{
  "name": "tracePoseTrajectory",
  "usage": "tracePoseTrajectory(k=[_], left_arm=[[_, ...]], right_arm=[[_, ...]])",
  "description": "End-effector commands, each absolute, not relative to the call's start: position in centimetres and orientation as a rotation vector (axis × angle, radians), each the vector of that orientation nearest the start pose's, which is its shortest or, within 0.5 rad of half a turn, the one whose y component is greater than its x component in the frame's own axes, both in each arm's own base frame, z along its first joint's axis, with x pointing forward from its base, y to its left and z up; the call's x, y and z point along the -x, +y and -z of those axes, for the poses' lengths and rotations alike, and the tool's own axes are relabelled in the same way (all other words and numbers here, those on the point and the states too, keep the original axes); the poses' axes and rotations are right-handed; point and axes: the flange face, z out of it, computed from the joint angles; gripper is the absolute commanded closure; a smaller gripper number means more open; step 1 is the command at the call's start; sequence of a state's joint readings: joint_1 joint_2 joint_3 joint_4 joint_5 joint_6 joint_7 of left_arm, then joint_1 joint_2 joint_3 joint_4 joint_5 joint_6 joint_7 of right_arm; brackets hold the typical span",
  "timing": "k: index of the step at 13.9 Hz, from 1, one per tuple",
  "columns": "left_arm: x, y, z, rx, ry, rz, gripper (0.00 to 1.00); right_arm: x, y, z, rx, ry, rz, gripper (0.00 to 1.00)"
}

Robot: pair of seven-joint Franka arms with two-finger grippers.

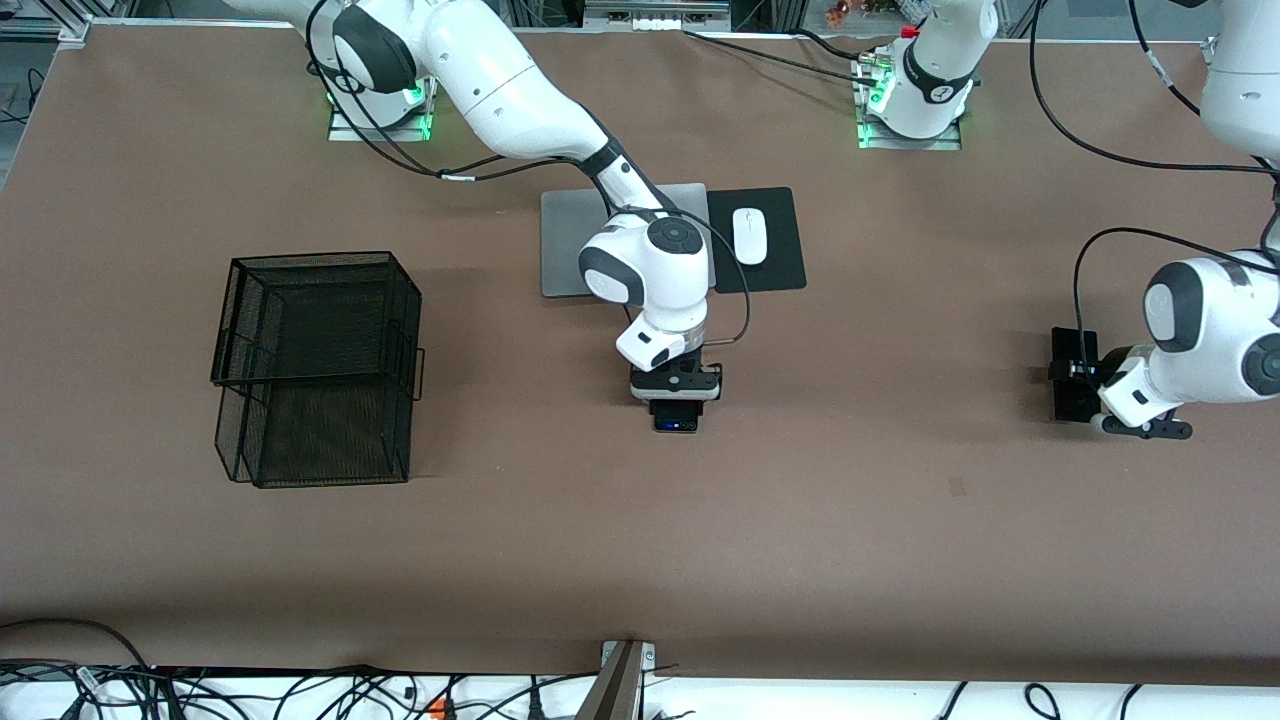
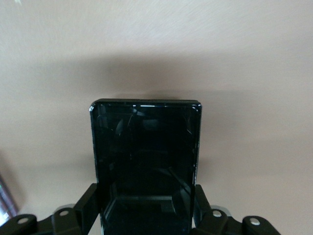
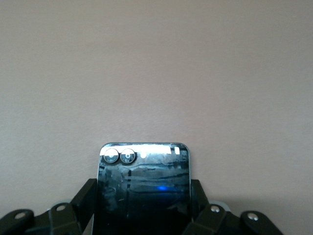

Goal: Place phones with both arms
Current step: 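Drop the flip phone into the basket while the left gripper carries the bar phone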

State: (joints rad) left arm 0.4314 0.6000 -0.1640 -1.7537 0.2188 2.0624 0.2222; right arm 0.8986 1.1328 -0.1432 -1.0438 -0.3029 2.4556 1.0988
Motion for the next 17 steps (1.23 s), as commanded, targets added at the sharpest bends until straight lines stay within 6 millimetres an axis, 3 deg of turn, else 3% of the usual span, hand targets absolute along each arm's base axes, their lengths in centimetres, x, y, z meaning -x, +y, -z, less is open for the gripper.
tracePoseTrajectory(k=[1,4,7,9,12,13,15,17], left_arm=[[-62.3,16.6,-25.7,3.107,0.097,-0.513,0.66],[-64.1,11.1,-29.8,3.113,0.034,-0.59,0.66],[-65.9,3.9,-34.2,3.103,-0.012,-0.59,0.67],[-66.7,-2.1,-35.7,3.091,0.076,-0.537,0.66],[-66.6,-9.3,-34.4,3.14,0.193,-0.558,0.66],[-66.9,-11.9,-34.4,3.21,0.186,-0.567,0.66],[-67.3,-16.8,-33.1,3.283,0.148,-0.519,0.66],[-66.7,-23.9,-31.4,3.31,0.197,-0.406,0.62]], right_arm=[[-55.5,58.0,-22.2,3.097,0.012,0.67,0.51],[-56.5,56.5,-29.3,3.116,0.004,0.54,0.51],[-58.3,52.5,-36.4,3.136,-0.012,0.366,0.51],[-58.9,49.6,-40.4,3.162,-0.047,0.28,0.51],[-59.3,45.5,-44.7,3.217,-0.113,0.189,0.5],[-59.7,43.4,-45.1,3.247,-0.128,0.148,0.5],[-60.2,37.4,-45.9,3.246,-0.127,0.065,0.5],[-59.4,30.9,-46.5,3.234,-0.179,0.064,0.5]])
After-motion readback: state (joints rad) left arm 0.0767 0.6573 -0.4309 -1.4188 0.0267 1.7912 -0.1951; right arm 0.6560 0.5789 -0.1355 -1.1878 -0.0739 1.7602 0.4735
